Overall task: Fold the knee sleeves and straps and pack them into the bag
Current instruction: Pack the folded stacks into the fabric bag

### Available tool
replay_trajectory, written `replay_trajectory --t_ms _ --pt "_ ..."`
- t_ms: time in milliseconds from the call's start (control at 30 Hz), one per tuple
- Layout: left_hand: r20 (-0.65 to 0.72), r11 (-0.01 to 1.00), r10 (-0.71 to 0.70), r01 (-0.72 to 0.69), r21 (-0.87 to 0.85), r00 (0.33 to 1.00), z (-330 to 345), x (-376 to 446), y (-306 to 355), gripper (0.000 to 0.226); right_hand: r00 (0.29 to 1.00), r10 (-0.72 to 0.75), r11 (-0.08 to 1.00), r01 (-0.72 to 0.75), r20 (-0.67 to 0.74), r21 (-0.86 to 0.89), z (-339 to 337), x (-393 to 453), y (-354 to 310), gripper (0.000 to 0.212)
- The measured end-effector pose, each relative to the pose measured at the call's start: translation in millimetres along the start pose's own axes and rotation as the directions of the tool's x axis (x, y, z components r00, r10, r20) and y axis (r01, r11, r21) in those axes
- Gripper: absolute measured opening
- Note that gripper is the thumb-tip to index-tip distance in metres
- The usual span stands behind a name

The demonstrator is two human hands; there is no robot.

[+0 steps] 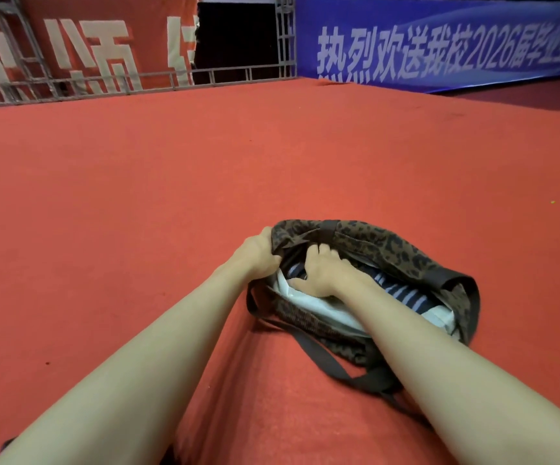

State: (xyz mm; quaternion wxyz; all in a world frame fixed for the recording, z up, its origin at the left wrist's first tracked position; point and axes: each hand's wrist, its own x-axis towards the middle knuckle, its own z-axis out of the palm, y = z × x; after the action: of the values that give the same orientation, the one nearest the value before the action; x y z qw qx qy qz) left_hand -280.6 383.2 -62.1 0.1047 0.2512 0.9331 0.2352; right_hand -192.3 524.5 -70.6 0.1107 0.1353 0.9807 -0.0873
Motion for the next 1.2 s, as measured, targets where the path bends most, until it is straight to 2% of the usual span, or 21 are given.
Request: replay_trajectory --t_ms 100,167,233,300,433,600,700,767,833,900,933,967,1033,1100,1200 --pt "-0.018 1.000 0.001 -0.001 0.005 1.000 -6 -9 -1 0.046 0.987 -0.059 0.996 0.047 -0.151 -0.080 0 -25 4 0.055" --pt "-0.039 1.000 0.029 -0.029 -0.004 0.999 -12 -20 -1 0.061 0.966 -0.085 0.993 0.061 -0.245 -0.104 -11 -44 5 0.036" --pt "-0.055 0.998 0.069 -0.069 0.002 0.996 -21 -35 1 0.074 0.950 -0.093 0.991 0.059 -0.297 -0.120 -23 -58 5 0.027" --pt "-0.047 0.995 0.101 -0.100 0.015 0.994 -32 -54 0 0.067 0.950 -0.094 0.995 0.077 -0.299 -0.067 -32 -72 2 0.028" --pt "-0.035 0.983 0.145 -0.141 0.116 0.989 -54 -101 -10 0.042 0.953 -0.104 0.978 0.150 -0.285 0.144 -45 -97 -25 0.035" --pt "-0.035 0.974 0.158 -0.150 0.169 0.987 -90 -168 -38 0.035 0.943 -0.180 0.958 0.232 -0.278 0.168 -40 -112 -81 0.028" --pt "0.004 0.972 0.109 -0.108 0.211 0.994 -110 -202 -72 0.034 0.928 -0.247 0.943 0.297 -0.278 0.153 -23 -119 -122 0.026" --pt "0.056 0.966 0.033 -0.046 0.255 0.998 -120 -223 -101 0.034 0.940 -0.267 0.907 0.319 -0.211 0.274 -5 -125 -150 0.028" --pt "0.134 0.958 -0.070 0.030 0.285 0.989 -127 -241 -130 0.041 0.968 -0.247 0.842 0.187 0.053 0.507 12 -134 -173 0.056" --pt "0.231 0.971 -0.154 0.104 0.215 0.961 -130 -255 -154 0.056 0.887 -0.290 0.804 0.023 0.359 0.594 26 -148 -183 0.078" --pt "0.282 0.980 -0.183 0.151 0.131 0.942 -129 -261 -163 0.063 0.832 -0.321 0.792 -0.025 0.452 0.609 35 -152 -185 0.083" --pt "0.328 0.979 -0.205 0.198 0.054 0.922 -128 -266 -170 0.070 0.797 -0.349 0.781 -0.043 0.493 0.623 43 -157 -186 0.086" --pt "0.405 0.966 -0.235 0.258 -0.001 0.884 -122 -273 -178 0.076 0.805 -0.367 0.752 -0.037 0.465 0.658 60 -160 -188 0.078" --pt "0.435 0.962 -0.262 0.269 0.047 0.862 -114 -276 -185 0.065 0.853 -0.339 0.745 -0.015 0.398 0.667 71 -160 -192 0.065" --pt "0.423 0.972 -0.234 0.206 0.112 0.875 -106 -273 -191 0.051 0.872 -0.323 0.733 -0.015 0.369 0.680 75 -164 -198 0.051"
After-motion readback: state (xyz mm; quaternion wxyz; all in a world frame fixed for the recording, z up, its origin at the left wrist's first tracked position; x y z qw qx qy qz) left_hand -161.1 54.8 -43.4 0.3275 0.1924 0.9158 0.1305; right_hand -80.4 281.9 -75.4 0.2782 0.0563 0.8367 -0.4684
